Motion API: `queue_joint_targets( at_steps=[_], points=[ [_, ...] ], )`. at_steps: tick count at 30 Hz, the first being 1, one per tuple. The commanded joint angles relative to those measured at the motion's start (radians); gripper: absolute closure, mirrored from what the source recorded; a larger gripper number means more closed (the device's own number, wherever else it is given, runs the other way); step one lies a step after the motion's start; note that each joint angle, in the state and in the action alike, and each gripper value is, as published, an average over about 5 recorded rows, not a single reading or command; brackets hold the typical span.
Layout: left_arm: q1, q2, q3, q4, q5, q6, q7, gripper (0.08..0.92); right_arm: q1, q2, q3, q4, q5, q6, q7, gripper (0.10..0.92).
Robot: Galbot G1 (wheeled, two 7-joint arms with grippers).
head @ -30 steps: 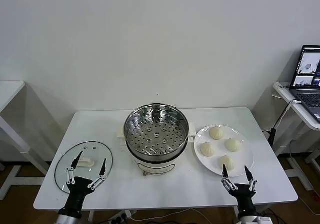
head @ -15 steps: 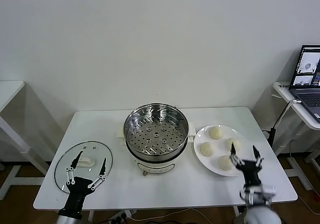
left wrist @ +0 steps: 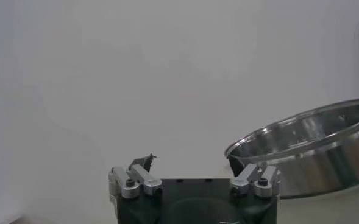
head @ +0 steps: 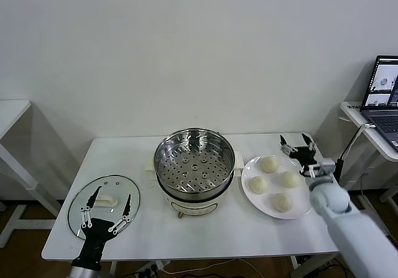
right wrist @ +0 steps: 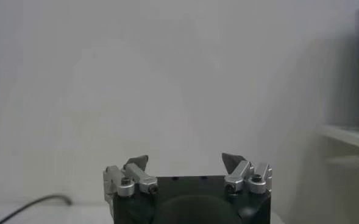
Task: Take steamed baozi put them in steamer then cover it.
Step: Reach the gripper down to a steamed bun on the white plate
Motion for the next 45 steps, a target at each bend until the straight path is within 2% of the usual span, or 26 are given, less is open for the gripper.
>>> queue_joint_targets(
  at_steps=[1,4,9,12,18,30,45],
  points=[
    [0.000,-0.002,-0.001,0.002,0.000,0.003,-0.002,0.177,0.493,-0.082,-0.417,-0.329,-0.177,-0.072,-0.659,0.203],
    [0.000,-0.003,0.000,0.002,0.000,0.006,-0.003,0.177,0.581,-0.049,-0.494,-0.391,-0.334,-0.053,-0.847,0.203],
    [0.002,-0.005,-0.001,-0.001,0.000,0.007,-0.005,0.177,0.659,0.021,-0.546,-0.453,-0.583,-0.001,-1.015,0.203],
    [0.005,-0.005,-0.005,-0.002,0.000,0.006,-0.006,0.177,0.673,0.060,-0.556,-0.481,-0.727,0.044,-1.058,0.203],
    [0.013,-0.006,-0.010,-0.004,-0.001,0.002,-0.011,0.177,0.676,0.142,-0.564,-0.544,-0.886,0.097,-1.032,0.203],
    [0.022,-0.011,-0.014,0.000,-0.001,-0.004,-0.016,0.177,0.666,0.291,-0.541,-0.703,-1.009,0.131,-0.967,0.203],
    [0.022,-0.011,-0.011,0.009,-0.001,-0.010,-0.021,0.177,0.645,0.355,-0.504,-0.795,-1.068,0.147,-0.891,0.203]
  ],
)
